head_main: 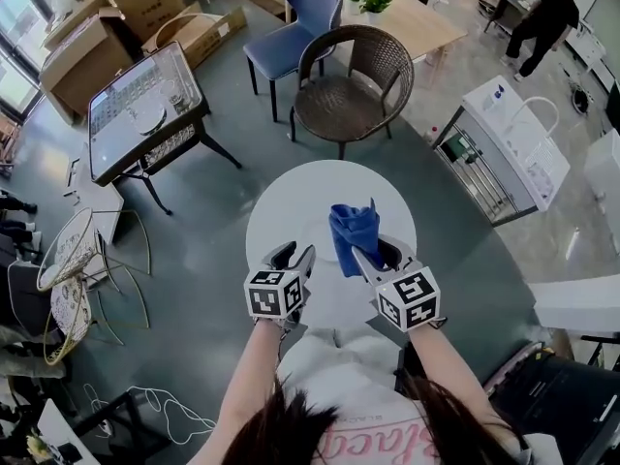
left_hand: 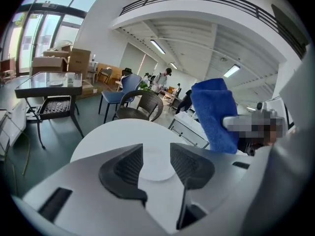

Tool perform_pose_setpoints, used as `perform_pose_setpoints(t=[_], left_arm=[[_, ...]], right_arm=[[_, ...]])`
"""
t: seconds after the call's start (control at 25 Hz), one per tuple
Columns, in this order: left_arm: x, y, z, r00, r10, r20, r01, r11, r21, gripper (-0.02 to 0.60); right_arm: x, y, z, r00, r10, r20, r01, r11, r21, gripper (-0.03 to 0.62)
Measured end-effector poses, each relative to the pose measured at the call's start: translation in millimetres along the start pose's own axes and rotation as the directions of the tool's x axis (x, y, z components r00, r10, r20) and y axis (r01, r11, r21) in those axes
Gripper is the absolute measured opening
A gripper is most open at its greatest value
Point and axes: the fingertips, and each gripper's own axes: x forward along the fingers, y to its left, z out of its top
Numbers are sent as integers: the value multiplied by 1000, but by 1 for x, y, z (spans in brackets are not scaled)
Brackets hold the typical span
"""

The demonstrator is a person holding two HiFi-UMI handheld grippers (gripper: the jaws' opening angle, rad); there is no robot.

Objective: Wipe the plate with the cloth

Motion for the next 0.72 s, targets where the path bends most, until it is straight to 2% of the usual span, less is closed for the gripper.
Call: perform_pose_setpoints(t=[0.32,0.48,0.72], left_arm=[[50,47,-44,996,32,-77,-46,983,-178,170],[70,68,-58,992,76,-102,-98,967,-233,170],[94,71,-73,989,76,-129,-109,956,-271,170]], right_arm=[[34,-2,-44,996,8,-93,-2,998,64,133],[42,-7,-53,994,7,-105,2,996,86,133],[46,-15,-71,992,-2,-126,18,992,124,133]])
